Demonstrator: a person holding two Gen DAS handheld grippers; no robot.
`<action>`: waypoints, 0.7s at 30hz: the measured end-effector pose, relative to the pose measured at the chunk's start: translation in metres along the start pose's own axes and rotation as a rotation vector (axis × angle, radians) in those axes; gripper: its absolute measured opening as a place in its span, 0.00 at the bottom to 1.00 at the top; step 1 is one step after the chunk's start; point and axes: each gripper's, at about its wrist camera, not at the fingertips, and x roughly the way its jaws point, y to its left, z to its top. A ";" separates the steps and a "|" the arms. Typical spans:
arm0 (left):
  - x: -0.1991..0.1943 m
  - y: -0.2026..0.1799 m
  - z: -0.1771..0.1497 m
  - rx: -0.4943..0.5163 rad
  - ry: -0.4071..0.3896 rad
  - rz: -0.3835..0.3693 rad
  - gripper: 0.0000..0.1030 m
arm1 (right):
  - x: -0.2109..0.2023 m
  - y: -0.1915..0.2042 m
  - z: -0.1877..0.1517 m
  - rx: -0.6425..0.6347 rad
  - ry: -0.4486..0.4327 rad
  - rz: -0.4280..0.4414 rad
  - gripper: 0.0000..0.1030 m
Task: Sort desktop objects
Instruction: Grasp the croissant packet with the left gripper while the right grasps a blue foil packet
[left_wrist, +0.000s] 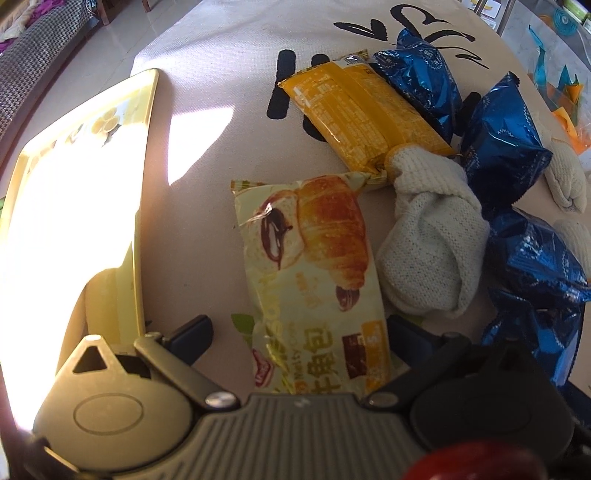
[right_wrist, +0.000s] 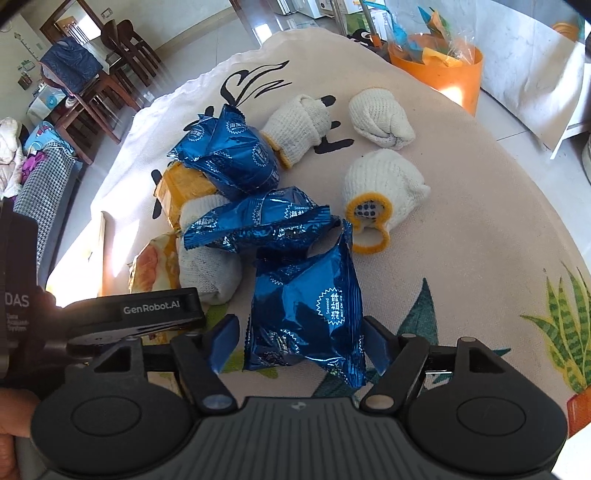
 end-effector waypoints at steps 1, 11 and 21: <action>0.000 0.000 0.000 0.003 -0.004 0.005 0.99 | 0.002 -0.001 0.000 0.012 0.002 0.002 0.76; -0.015 0.000 -0.009 0.001 -0.072 -0.050 0.63 | 0.007 -0.006 -0.001 0.043 0.013 -0.049 0.66; -0.018 -0.012 -0.021 -0.025 -0.025 -0.123 0.81 | 0.001 -0.018 -0.002 0.060 0.046 -0.133 0.69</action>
